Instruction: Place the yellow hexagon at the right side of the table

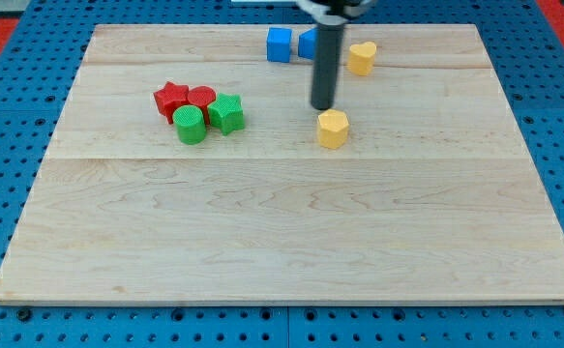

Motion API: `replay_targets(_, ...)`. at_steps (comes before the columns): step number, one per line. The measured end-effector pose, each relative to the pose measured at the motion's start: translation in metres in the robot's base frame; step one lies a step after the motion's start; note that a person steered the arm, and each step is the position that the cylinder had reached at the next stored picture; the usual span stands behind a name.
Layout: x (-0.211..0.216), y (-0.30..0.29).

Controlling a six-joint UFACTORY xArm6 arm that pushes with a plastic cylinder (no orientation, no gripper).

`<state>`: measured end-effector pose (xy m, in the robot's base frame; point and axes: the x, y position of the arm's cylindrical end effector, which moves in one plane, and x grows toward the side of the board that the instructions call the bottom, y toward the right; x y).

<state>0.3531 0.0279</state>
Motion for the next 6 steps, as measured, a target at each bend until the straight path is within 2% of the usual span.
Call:
replay_targets(1, 0.014, -0.011)
replay_targets(2, 0.048, 0.000)
replay_targets(4, 0.049, 0.117)
replay_targets(5, 0.024, 0.075)
replay_targets(6, -0.067, 0.097)
